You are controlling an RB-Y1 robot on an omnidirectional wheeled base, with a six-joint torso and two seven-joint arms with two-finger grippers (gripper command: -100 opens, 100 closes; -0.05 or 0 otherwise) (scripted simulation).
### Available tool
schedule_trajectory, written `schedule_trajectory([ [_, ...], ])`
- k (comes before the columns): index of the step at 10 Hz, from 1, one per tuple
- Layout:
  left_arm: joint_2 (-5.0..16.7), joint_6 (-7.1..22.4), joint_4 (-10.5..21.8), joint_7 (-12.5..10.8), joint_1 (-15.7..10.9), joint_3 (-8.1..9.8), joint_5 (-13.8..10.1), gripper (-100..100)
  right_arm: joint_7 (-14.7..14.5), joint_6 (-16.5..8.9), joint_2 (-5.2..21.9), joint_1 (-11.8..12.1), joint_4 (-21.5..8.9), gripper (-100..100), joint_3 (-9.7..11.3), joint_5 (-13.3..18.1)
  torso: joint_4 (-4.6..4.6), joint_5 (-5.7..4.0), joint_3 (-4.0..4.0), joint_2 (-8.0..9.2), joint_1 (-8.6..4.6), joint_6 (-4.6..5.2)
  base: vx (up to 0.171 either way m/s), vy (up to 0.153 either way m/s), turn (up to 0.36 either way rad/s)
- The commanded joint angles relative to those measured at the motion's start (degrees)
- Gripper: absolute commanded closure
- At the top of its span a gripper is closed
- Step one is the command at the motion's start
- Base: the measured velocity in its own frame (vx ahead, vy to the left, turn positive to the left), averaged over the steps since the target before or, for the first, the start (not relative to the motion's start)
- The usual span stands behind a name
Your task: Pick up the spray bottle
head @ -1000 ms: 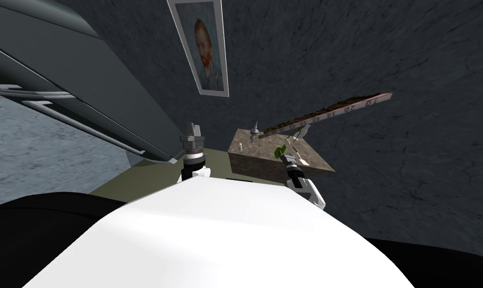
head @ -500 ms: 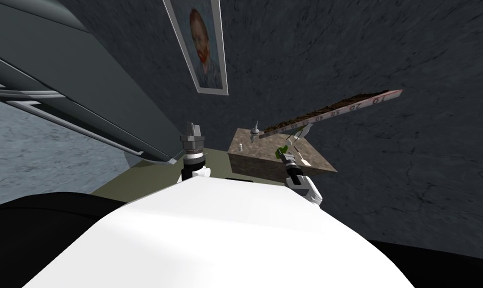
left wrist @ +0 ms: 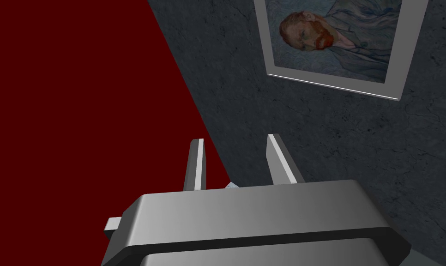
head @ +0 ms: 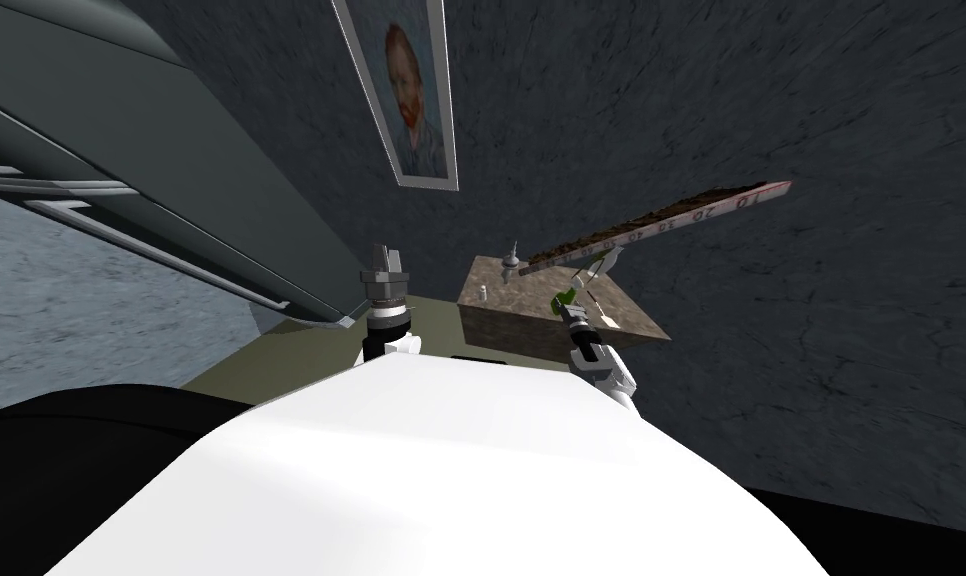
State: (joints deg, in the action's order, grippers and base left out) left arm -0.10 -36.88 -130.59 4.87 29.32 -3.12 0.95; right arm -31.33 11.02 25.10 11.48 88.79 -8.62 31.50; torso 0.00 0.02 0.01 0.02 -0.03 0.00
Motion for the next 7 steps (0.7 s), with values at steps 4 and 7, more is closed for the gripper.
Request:
schedule_trajectory([
  [4,0.00,0.00,0.00,0.00,0.00,0.00,0.00,0,-1.79,3.50,2.21,-7.40,-8.38,-100,0.75,-2.15,0.02,0.01,0.05,0.08,0.03,0.00,-0.050,0.026,-0.016],
  [7,0.00,0.00,0.00,0.00,0.00,0.00,0.00,0,-1.79,3.50,2.21,-9.61,-13.44,-100,0.75,-2.15,0.01,0.01,0.02,0.04,0.05,0.00,-0.026,0.020,-0.004],
])
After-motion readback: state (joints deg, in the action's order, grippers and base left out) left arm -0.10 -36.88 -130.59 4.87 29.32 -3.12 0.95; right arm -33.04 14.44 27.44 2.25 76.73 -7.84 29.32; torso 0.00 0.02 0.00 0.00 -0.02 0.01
